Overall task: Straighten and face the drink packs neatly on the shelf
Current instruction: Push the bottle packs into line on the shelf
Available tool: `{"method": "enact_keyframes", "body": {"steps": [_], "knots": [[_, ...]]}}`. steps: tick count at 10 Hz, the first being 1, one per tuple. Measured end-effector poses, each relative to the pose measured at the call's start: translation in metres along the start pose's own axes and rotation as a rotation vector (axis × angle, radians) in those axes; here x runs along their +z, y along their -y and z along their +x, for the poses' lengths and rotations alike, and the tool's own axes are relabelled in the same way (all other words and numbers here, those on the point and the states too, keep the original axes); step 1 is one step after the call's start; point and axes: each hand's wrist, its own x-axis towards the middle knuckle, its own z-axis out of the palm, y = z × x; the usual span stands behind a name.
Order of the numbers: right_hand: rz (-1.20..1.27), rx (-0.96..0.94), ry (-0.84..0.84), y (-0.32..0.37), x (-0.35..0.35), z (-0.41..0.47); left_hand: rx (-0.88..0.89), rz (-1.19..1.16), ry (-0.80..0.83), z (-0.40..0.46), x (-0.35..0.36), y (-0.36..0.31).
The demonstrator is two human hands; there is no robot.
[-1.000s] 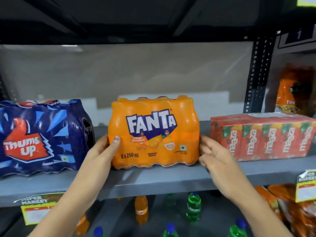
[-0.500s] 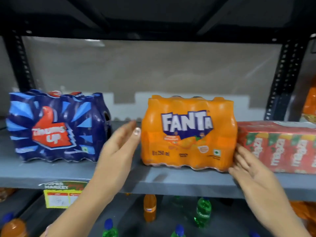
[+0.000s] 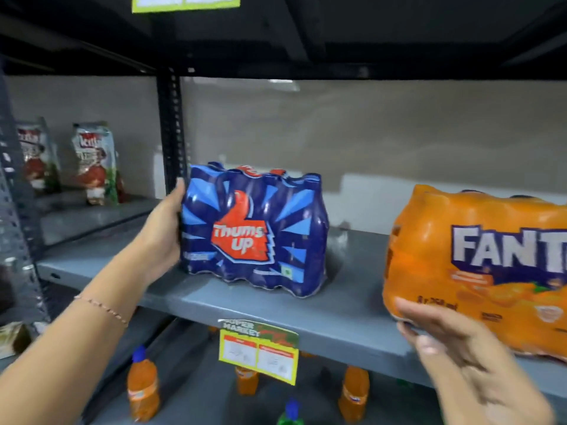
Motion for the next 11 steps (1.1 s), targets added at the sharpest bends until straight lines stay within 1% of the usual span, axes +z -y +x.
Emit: {"method": "enact_keyframes", "body": {"steps": [1,2,3,4,5,6,7,8,9,10,11], "knots": [[0.024,0.001,0.083,0.008,0.031,0.002,-0.037,0.003,0.091,-0.002,0.003,0.002],[0.006,0.166,0.191,0.014,0.047,0.031,-0.055,0.001,0.145,-0.004,0.016,0.007],[-0.108,0.167,0.236,0.010,0.057,0.036,-0.082,0.008,0.208,-0.009,0.029,0.016],[-0.192,0.170,0.183,0.003,0.058,0.032,-0.098,0.000,0.251,-0.009,0.028,0.029],[-0.193,0.187,0.164,0.000,0.057,0.033,-0.125,-0.013,0.320,-0.003,0.023,0.036],[-0.178,0.217,0.162,0.001,0.058,0.035,-0.115,-0.005,0.347,0.002,0.019,0.039],[-0.206,0.205,0.165,-0.005,0.055,0.037,-0.102,-0.015,0.374,0.006,0.018,0.043],[-0.256,0.174,0.179,-0.001,0.059,0.031,-0.059,0.042,0.379,0.000,0.017,0.043],[-0.285,0.071,0.137,-0.010,0.058,0.023,-0.019,0.168,0.352,-0.010,0.014,0.043],[-0.157,0.018,0.078,-0.013,0.048,0.009,0.110,0.474,0.139,-0.025,0.016,0.038],[-0.186,-0.062,0.025,-0.004,0.031,-0.003,0.394,0.642,-0.101,-0.056,0.027,0.038]]}}
